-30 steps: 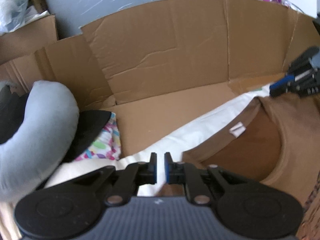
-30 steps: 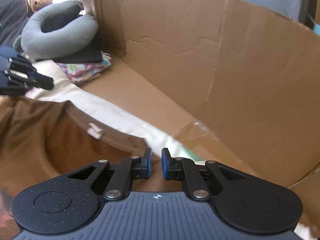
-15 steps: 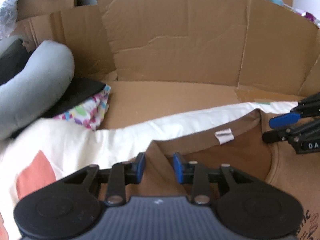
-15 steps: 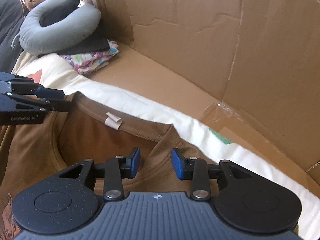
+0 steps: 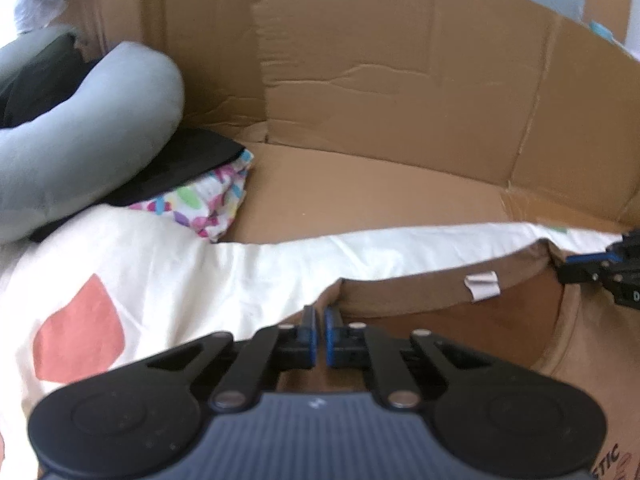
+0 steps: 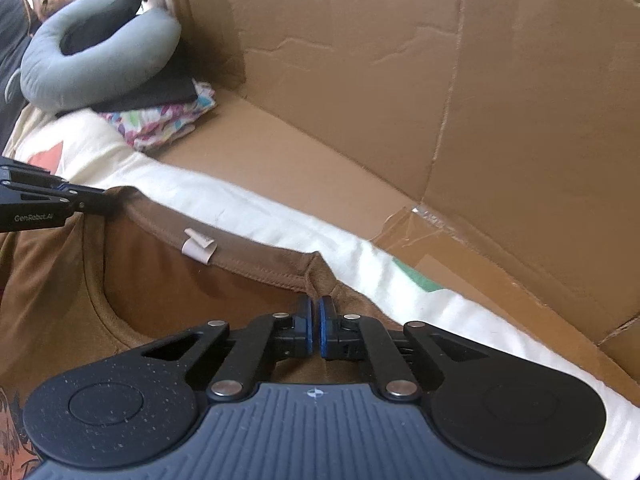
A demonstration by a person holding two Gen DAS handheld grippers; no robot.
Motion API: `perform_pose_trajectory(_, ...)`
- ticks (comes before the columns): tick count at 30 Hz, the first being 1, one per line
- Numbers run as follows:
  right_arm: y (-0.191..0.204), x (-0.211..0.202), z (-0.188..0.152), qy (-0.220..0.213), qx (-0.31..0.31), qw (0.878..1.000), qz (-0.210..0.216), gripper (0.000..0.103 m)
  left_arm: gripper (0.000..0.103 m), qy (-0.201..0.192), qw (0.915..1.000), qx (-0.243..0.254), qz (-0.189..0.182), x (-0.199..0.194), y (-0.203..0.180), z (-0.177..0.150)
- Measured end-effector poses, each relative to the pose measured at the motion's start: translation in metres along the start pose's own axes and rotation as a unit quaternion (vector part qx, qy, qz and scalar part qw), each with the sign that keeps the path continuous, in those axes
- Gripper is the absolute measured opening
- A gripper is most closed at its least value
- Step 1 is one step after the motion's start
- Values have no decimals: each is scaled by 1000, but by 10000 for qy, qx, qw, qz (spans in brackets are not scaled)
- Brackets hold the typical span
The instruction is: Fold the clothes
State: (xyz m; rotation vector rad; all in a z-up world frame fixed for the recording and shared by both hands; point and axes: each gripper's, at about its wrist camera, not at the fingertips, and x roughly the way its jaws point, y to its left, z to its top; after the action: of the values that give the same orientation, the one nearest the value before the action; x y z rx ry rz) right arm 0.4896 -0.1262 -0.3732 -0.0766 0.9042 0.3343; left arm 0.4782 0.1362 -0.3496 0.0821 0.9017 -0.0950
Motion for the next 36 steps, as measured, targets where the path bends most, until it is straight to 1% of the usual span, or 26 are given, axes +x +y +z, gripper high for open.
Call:
perform_pose_trajectory(5, -5, -8, 0, -142, 190, 9997, -40, 2, 5, -12, 9993, -357, -70, -4, 10, 0)
perform_pose_trajectory(8, -8, -15, -2, -259, 303, 9992, -56, 2, 6, -142, 9990, -397, -141, -12, 11, -1)
perform_pose_trajectory(10, -10, -21, -3, -340, 374, 9987, -60, 3, 12, -233, 9987, -435, -151, -19, 12, -2)
perform_pose_trajectory(11, -11, -24, -4, -380, 405, 9984, -60, 4, 13, -275, 9985, -443, -172, -23, 12, -2)
perform_pose_trajectory(13, -13, -30, -5, -434, 446, 9981, -18, 6, 19, -329, 9987, -368, -124, -30, 8, -4)
perform_pose_trajectory(14, -14, -33, -6, -446, 467, 9979, 12, 9, 20, -373, 9987, -311, -127, -35, 5, -6)
perform_pose_trajectory(15, -14, -36, -7, -455, 473, 9978, 38, 16, 20, -411, 9986, -267, -178, -39, 3, -8)
perform_pose_trajectory(16, -12, -38, -9, -455, 451, 9979, 69, 17, 20, -435, 9986, -210, -230, -42, -1, -10)
perform_pose_trajectory(20, 4, -38, -17, -281, 139, 9990, 310, 19, 20, -435, 9984, 225, -270, -45, -22, -23)
perform_pose_trajectory(22, 13, -36, -21, -182, 0, 9986, 489, 25, 20, -364, 9981, 368, -327, -41, -30, -31)
perform_pose_trajectory(23, 16, -33, -22, -159, -40, 9986, 496, 32, 20, -307, 9980, 424, -362, -39, -35, -34)
perform_pose_trajectory(27, 26, -25, -28, -66, -200, 9984, 523, 32, 20, -193, 9972, 635, -349, -36, -48, -49)
perform_pose_trajectory(31, 36, -16, -34, 26, -359, 9978, 550, 32, 19, -99, 9966, 711, -402, -27, -55, -59)
perform_pose_trajectory(34, 43, -9, -38, 84, -472, 9972, 574, 35, 18, -184, 9964, 664, -497, -28, -60, -58)
perform_pose_trajectory(35, 44, -9, -38, 49, -480, 9970, 604, 38, 18, -213, 9963, 648, -528, -28, -61, -57)
perform_pose_trajectory(36, 45, -8, -36, 17, -506, 9968, 623, 38, 18, -241, 9961, 632, -560, -29, -63, -56)
